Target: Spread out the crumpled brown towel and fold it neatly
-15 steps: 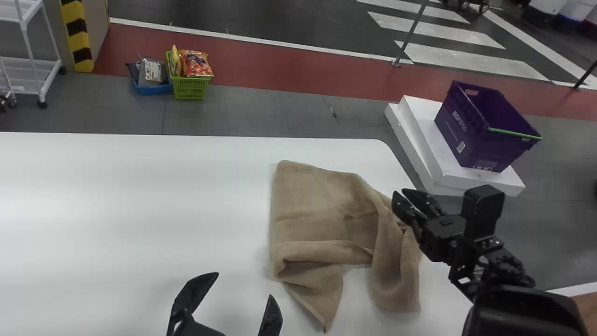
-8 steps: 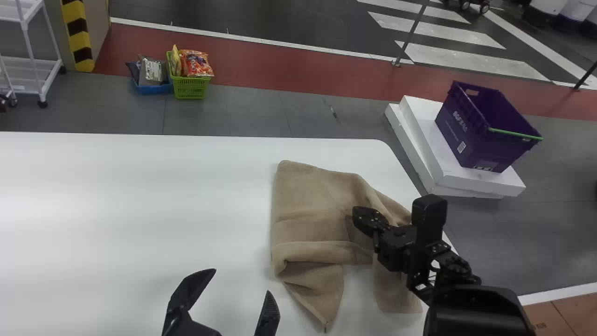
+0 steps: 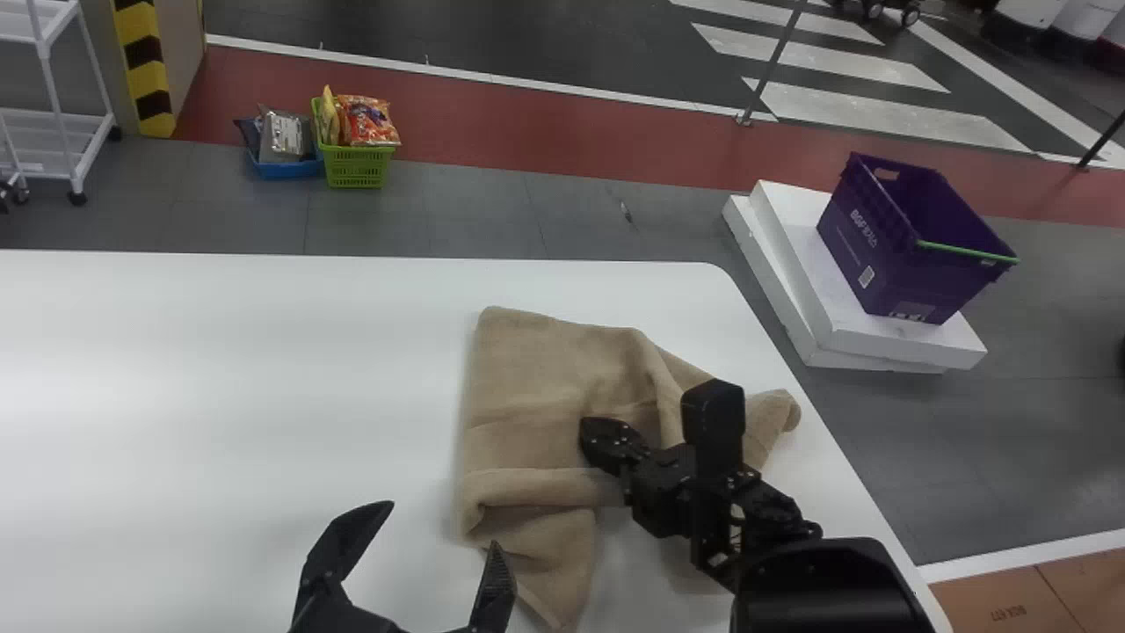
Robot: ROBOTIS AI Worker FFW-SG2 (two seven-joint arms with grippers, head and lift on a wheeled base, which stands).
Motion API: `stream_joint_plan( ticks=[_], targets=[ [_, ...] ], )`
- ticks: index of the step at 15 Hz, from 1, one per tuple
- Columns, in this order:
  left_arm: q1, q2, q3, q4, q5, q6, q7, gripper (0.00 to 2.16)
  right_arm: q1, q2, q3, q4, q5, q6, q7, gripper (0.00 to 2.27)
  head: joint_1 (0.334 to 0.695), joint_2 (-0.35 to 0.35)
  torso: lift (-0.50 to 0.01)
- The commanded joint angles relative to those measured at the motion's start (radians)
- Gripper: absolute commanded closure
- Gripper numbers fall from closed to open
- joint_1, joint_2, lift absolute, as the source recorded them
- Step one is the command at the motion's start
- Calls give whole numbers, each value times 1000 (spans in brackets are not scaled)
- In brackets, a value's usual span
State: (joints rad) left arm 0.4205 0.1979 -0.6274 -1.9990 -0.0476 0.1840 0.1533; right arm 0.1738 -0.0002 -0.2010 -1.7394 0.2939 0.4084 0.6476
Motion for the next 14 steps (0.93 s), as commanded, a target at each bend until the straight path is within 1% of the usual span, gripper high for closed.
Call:
stream_joint_plan(
  ticks=[1, 2, 3, 4, 6, 7, 9, 11, 12, 13, 14],
  targets=[
    [1, 0, 0, 2, 5, -7, 2, 154, 4, 1, 98, -19, 2, 42, -28, 2105, 695, -350, -126],
    [6, 2, 0, 2, 6, -28, 2, 154, 1, 1, 152, -26, 2, 66, -57, 2105, 695, -350, -126],
    [23, -2, 31, -1, 5, -37, -1, 154, -5, 1, 198, -28, 2, 85, -74, 2105, 695, -350, -126],
    [29, -2, 38, -1, 8, -47, -5, 154, -14, 1, 242, -28, 1, 103, -88, 2105, 695, -311, -126],
    [40, 0, 57, -15, 11, -50, -5, 154, -19, 1, 301, -28, -9, 106, -106, 2108, 695, -259, -126],
    [43, 0, 71, -20, 14, -50, -9, 154, -19, 1, 324, -28, -12, 106, -106, 2105, 695, -205, -126],
    [47, 0, 89, -34, 26, -53, -20, 154, -16, 1, 356, -54, -4, 100, -132, 2105, 695, -163, -126],
    [58, 0, 104, -44, 28, -50, -23, 154, 6, 1, 324, -126, 1, 88, -137, 2081, 695, -125, -126],
    [58, 0, 109, -44, 28, -50, -23, 154, 21, 1, 301, -163, 1, 48, -137, 1875, 695, -121, -126],
    [58, 0, 114, -43, 28, -50, -24, 154, 44, 1, 272, -210, -2, -1, -134, 1420, 695, -123, -126],
    [58, 0, 121, -44, 29, -50, -24, 154, 69, 1, 239, -250, -9, -62, -129, 822, 695, -128, -126]
  ],
)
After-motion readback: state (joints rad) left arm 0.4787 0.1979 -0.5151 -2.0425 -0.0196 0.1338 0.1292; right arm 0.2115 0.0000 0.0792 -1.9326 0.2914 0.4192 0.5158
